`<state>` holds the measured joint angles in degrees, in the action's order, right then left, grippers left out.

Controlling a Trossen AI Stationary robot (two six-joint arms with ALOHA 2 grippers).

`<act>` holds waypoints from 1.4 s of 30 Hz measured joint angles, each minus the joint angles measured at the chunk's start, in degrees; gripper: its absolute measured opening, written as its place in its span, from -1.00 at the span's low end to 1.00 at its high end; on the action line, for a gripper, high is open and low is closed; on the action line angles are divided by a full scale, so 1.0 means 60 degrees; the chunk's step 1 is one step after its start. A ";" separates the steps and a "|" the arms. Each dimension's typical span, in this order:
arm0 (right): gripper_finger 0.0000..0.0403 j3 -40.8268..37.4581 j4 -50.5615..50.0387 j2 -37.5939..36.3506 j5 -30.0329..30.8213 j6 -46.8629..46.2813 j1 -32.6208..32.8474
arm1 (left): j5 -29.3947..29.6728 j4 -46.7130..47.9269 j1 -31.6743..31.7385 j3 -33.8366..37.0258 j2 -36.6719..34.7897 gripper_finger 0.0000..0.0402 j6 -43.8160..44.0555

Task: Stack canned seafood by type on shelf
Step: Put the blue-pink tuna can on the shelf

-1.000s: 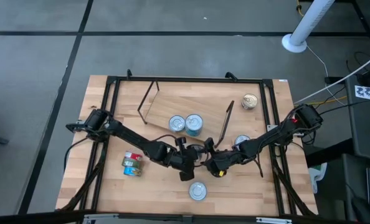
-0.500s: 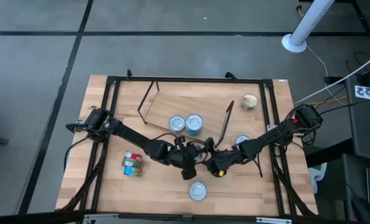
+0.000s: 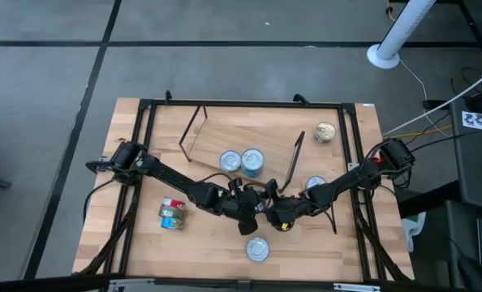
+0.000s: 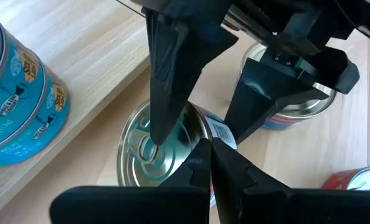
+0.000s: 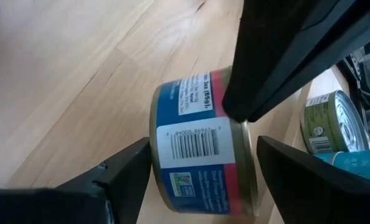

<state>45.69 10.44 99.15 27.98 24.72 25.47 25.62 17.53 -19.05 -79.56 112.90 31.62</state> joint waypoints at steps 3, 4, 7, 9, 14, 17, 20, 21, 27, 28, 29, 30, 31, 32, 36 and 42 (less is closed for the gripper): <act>0.43 -0.0011 0.0067 -0.0024 0.0074 0.0004 0.0000 | -0.0019 -0.0002 -0.0004 0.0001 0.0000 -1.00 -0.0001; 0.42 -0.0011 0.0067 -0.0024 0.0057 0.0011 0.0000 | -0.0043 -0.0002 -0.0004 0.0001 0.0000 -1.00 -0.0001; 0.30 -0.0011 0.0061 -0.0024 -0.0031 0.0005 0.0000 | -0.0061 -0.0002 -0.0004 0.0001 0.0000 -1.00 -0.0026; 0.17 -0.0015 0.0038 -0.0024 -0.0102 0.0005 0.0000 | -0.0068 -0.0017 -0.0004 0.0001 0.0000 -1.00 -0.0143; -0.14 0.0034 -0.0062 -0.0024 -0.0229 -0.0038 0.0007 | -0.0127 -0.0039 0.0002 0.0001 0.0000 -0.96 -0.0631; -0.14 0.0245 -0.0333 0.0010 -0.0423 -0.0046 0.0000 | -0.0206 -0.0036 -0.0005 0.0001 -0.0005 -0.85 -0.1062; -0.14 0.0524 -0.0707 0.0023 -0.0509 -0.0114 0.0000 | -0.0233 0.0003 -0.0012 0.0001 -0.0097 -0.66 -0.1266; -0.14 0.0632 -0.0876 0.0028 -0.0515 -0.0138 0.0000 | -0.0243 0.0114 -0.0015 0.0001 -0.0169 -0.58 -0.1271; -0.08 0.1167 -0.1631 0.0030 -0.0541 -0.1227 0.0000 | -0.0667 0.0779 -0.0116 0.0001 -0.0478 -0.12 -0.1700; -0.09 0.1233 -0.1731 0.0030 -0.0540 -0.1461 0.0000 | -0.0748 0.0880 -0.0150 0.0001 -0.0488 -0.06 -0.1787; -0.10 0.1310 -0.1766 0.0030 -0.0533 -0.1671 0.0000 | -0.0764 0.0961 -0.0194 0.0001 -0.0488 -0.01 -0.1852; -0.10 0.1400 -0.1824 0.0030 -0.0540 -0.1897 0.0000 | -0.0769 0.1079 -0.0227 0.0001 -0.0488 0.04 -0.1922; -0.10 0.1474 -0.1868 0.0029 -0.0537 -0.2113 0.0000 | -0.0775 0.1203 -0.0274 0.0001 -0.0488 0.08 -0.2018; -0.10 0.1539 -0.1881 0.0023 -0.0551 -0.2278 0.0000 | -0.0764 0.1340 -0.0312 0.0001 -0.0488 0.11 -0.2102; -0.08 0.1759 -0.1930 0.0023 -0.0623 -0.2924 0.0000 | -0.0760 0.1831 -0.0357 -0.0002 -0.0492 0.21 -0.2198; -0.09 0.1847 -0.1847 0.0023 -0.0923 -0.3731 0.0000 | -0.0764 0.1816 -0.0353 -0.0002 -0.0488 0.26 -0.2278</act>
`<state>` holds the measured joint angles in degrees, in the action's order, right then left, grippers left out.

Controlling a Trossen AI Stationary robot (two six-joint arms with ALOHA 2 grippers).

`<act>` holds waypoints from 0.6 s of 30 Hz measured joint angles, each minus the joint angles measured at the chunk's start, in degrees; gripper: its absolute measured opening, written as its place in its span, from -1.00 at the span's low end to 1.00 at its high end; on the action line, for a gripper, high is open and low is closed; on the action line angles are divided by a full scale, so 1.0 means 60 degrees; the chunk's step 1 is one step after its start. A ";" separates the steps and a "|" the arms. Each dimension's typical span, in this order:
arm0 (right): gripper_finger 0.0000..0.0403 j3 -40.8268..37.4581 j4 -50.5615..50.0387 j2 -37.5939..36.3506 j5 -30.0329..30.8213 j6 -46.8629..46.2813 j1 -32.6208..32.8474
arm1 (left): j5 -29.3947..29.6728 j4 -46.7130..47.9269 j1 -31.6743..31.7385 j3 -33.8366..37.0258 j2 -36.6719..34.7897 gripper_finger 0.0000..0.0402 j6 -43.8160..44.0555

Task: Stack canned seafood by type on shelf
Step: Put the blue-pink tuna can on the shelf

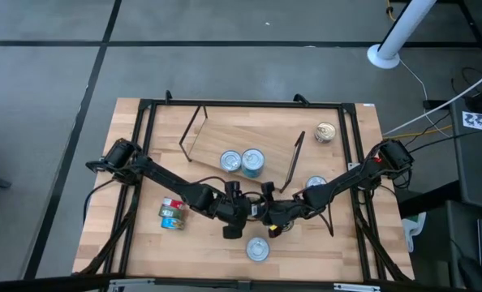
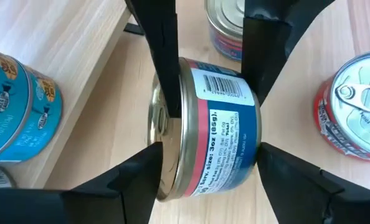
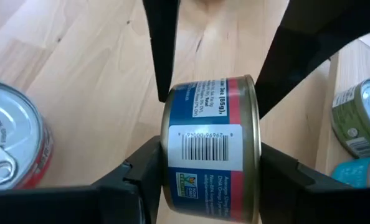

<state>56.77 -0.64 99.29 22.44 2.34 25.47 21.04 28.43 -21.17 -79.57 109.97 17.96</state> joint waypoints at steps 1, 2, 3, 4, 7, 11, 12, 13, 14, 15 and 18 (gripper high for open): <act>-0.09 0.0000 0.0005 -0.0001 0.0000 -0.0132 0.0000 | 0.0000 -0.0021 0.0000 0.0000 -0.0001 0.26 -0.0044; -0.09 0.0000 0.0019 -0.0004 0.0000 -0.0235 0.0000 | 0.0007 -0.0058 0.0000 0.0000 0.0000 0.26 -0.0081; -0.08 0.0000 0.0034 -0.0004 -0.0003 -0.0361 0.0000 | 0.0004 -0.0088 -0.0001 0.0000 0.0000 0.26 -0.0138; -0.08 0.0002 0.0057 -0.0004 0.0000 -0.0442 0.0000 | 0.0007 -0.0084 -0.0025 0.0000 0.0000 0.26 -0.0185; -0.09 0.0004 0.0127 -0.0004 0.0142 -0.0795 0.0000 | 0.0015 -0.0086 -0.0036 0.0002 0.0000 0.26 -0.0331; -0.08 0.0004 0.0129 -0.0009 0.0346 -0.1151 0.0002 | 0.0075 -0.0083 -0.0036 0.0000 0.0000 0.26 -0.0354; -0.08 0.0004 0.0146 -0.0013 0.0349 -0.1185 0.0000 | 0.0116 -0.0084 -0.0036 0.0000 0.0000 0.26 -0.0354; -0.08 0.0004 0.0180 -0.0015 0.0353 -0.1202 0.0000 | 0.0156 -0.0080 -0.0036 0.0000 0.0000 0.26 -0.0354; -0.08 0.0004 0.0221 -0.0015 0.0361 -0.1208 0.0000 | 0.0189 -0.0080 -0.0036 0.0000 0.0000 0.26 -0.0358; -0.08 0.0004 0.0277 -0.0015 0.0378 -0.1208 0.0000 | 0.0219 -0.0078 -0.0036 0.0000 0.0000 0.26 -0.0364; -0.08 0.0004 0.0521 -0.0018 0.0404 -0.1197 0.0000 | 0.0355 -0.0069 -0.0036 0.0000 0.0004 0.17 -0.0368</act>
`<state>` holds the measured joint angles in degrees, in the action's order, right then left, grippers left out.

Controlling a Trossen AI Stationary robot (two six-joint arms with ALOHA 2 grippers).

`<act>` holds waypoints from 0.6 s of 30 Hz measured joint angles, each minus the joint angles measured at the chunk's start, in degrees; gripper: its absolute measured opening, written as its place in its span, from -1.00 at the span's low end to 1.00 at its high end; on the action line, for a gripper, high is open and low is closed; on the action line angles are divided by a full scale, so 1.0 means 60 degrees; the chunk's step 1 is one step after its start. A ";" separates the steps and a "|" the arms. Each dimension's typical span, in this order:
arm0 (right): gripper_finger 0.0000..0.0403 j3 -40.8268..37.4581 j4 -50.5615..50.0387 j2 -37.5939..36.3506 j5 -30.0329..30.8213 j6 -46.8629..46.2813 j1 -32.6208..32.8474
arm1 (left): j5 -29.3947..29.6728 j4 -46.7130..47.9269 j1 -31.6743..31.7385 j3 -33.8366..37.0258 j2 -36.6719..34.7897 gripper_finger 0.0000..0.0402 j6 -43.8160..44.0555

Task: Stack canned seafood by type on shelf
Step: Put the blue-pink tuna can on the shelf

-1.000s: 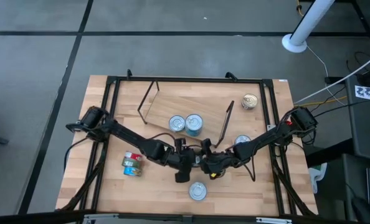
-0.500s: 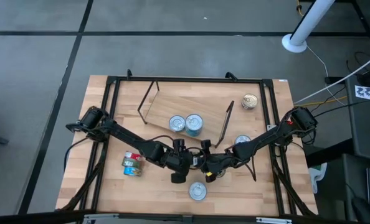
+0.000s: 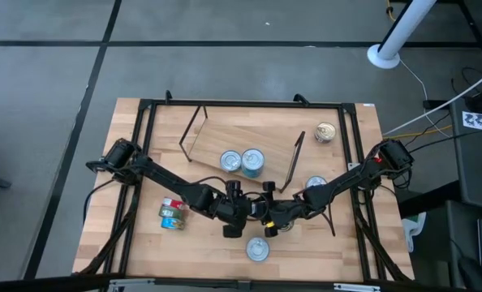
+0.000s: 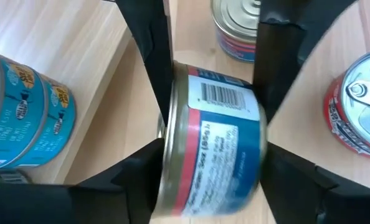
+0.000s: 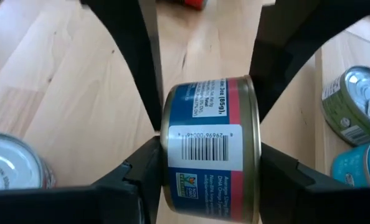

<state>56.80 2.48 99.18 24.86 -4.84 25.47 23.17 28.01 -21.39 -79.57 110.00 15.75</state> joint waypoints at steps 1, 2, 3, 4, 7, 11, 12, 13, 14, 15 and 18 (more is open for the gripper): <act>-0.08 0.0000 0.0049 -0.0004 0.0000 0.0022 0.0000 | 0.0004 0.0002 0.0000 0.0000 0.0000 0.12 -0.0011; -0.08 0.0000 0.0063 -0.0004 -0.0012 0.0046 0.0000 | -0.0005 0.0011 0.0002 0.0000 0.0000 0.06 -0.0081; -0.08 0.0000 0.0089 -0.0004 -0.0084 0.0091 0.0000 | -0.0021 0.0023 -0.0006 0.0000 0.0002 0.00 -0.0182; -0.07 0.0000 0.0117 -0.0004 -0.0168 0.0143 0.0000 | -0.0042 0.0020 -0.0016 0.0000 0.0012 -0.05 -0.0276; -0.02 0.0007 0.0128 -0.0008 -0.0155 0.0271 0.0000 | -0.0026 0.0008 -0.0018 0.0003 0.0015 -0.06 -0.0476; 0.14 0.0013 0.0187 -0.0011 -0.0210 0.0349 -0.0001 | -0.0005 0.0036 -0.0003 0.0004 0.0015 -0.08 -0.0433; 0.19 0.0018 0.0207 -0.0011 -0.0217 0.0353 0.0000 | -0.0005 0.0079 -0.0001 0.0004 0.0015 -0.08 -0.0437; 0.23 0.0018 0.0215 -0.0011 -0.0223 0.0353 0.0000 | -0.0007 0.0159 0.0000 0.0004 0.0015 -0.08 -0.0440; 0.28 0.0018 0.0208 -0.0011 -0.0233 0.0353 0.0000 | -0.0005 0.0288 0.0000 0.0004 0.0010 -0.08 -0.0442; 0.32 0.0018 0.0198 -0.0007 -0.0237 0.0357 -0.0001 | -0.0005 0.0479 0.0000 0.0004 -0.0009 -0.08 -0.0438; 0.43 0.0018 0.0192 -0.0020 -0.0185 0.0357 -0.0003 | 0.0028 0.1026 0.0000 0.0007 -0.0093 -0.08 -0.0262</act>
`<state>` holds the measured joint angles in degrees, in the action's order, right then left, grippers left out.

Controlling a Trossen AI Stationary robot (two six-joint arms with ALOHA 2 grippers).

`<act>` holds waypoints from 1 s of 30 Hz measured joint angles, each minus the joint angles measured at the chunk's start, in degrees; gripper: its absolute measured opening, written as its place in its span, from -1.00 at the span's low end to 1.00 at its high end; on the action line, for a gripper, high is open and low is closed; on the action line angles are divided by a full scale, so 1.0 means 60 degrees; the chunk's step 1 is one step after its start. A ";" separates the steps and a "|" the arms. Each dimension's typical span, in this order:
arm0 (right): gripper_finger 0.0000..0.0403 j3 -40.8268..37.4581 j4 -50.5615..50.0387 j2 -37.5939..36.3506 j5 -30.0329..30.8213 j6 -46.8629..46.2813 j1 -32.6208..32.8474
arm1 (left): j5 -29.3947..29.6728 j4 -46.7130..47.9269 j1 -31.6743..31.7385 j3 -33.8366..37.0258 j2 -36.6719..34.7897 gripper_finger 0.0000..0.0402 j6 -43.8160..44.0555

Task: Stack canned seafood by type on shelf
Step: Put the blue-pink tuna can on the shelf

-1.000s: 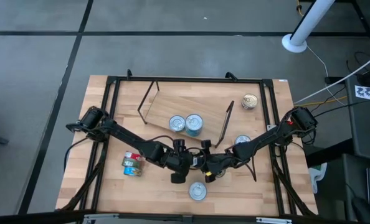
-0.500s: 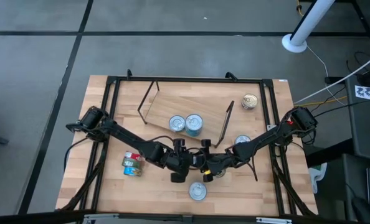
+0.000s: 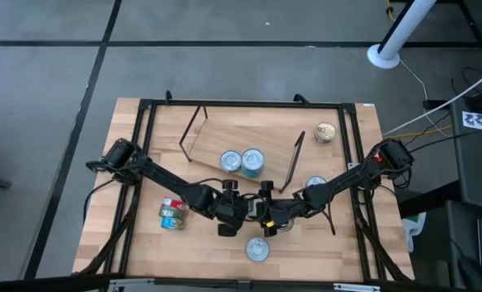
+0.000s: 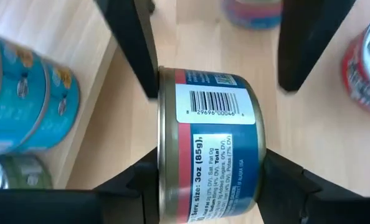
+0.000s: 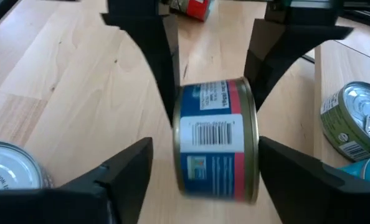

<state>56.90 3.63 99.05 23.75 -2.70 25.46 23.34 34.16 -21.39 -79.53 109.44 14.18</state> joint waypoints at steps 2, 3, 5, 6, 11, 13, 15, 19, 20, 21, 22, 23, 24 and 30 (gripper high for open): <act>0.47 0.0046 -0.0159 -0.0072 0.0029 0.0005 -0.0001 | 0.0052 0.0350 0.0000 0.0000 -0.0090 -0.08 0.0140; 0.49 0.0079 -0.0309 -0.0148 0.0008 0.0004 -0.0004 | 0.0123 0.0550 0.0000 0.0003 -0.0169 -0.08 0.0183; 0.50 0.0190 -0.0780 -0.0328 0.0000 0.0004 0.0006 | 0.0258 0.0911 0.0008 0.0010 -0.0342 -0.08 0.0215; 0.50 0.0248 -0.1050 -0.0445 -0.0025 0.0004 0.0007 | 0.0337 0.1059 0.0009 0.0011 -0.0421 -0.08 0.0263; 0.49 0.0412 -0.2353 -0.1170 -0.0061 0.0005 0.0009 | 0.0857 0.2214 0.0033 0.0011 -0.1001 -0.08 0.0441; 0.49 0.0417 -0.2674 -0.1497 -0.0062 0.0000 0.0003 | 0.1154 0.2686 0.0036 0.0011 -0.1259 -0.07 0.0529; 0.48 0.0422 -0.3154 -0.1855 -0.0076 0.0002 0.0003 | 0.1410 0.3116 0.0062 0.0011 -0.1528 -0.07 0.0579; 0.48 0.0423 -0.3633 -0.2545 -0.0145 0.0001 0.0003 | 0.1984 0.4165 0.0130 0.0011 -0.2006 -0.08 0.0582; 0.48 0.0421 -0.3681 -0.2686 -0.0146 0.0004 0.0003 | 0.2197 0.4435 0.0140 0.0010 -0.2109 -0.08 0.0582; 0.48 0.0423 -0.3737 -0.2827 -0.0146 0.0000 0.0003 | 0.2405 0.4748 0.0188 0.0004 -0.2139 -0.08 0.0582; 0.48 0.0420 -0.3856 -0.2968 -0.0147 0.0004 0.0003 | 0.2596 0.5061 0.0241 0.0004 -0.2189 -0.08 0.0581; 0.48 0.0419 -0.3979 -0.3098 -0.0159 0.0003 0.0003 | 0.2762 0.5349 0.0285 0.0004 -0.2214 -0.08 0.0593; 0.48 0.0419 -0.4033 -0.3219 -0.0224 0.0004 0.0003 | 0.2910 0.5559 0.0355 0.0004 -0.2218 -0.08 0.0615; 0.48 0.0419 -0.4259 -0.3859 -0.0662 0.0089 0.0003 | 0.3249 0.5892 0.0945 0.0353 -0.2227 -0.06 0.0553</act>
<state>59.42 -21.93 75.90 19.78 -2.17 25.47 42.83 69.52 -15.72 -77.41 96.07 17.50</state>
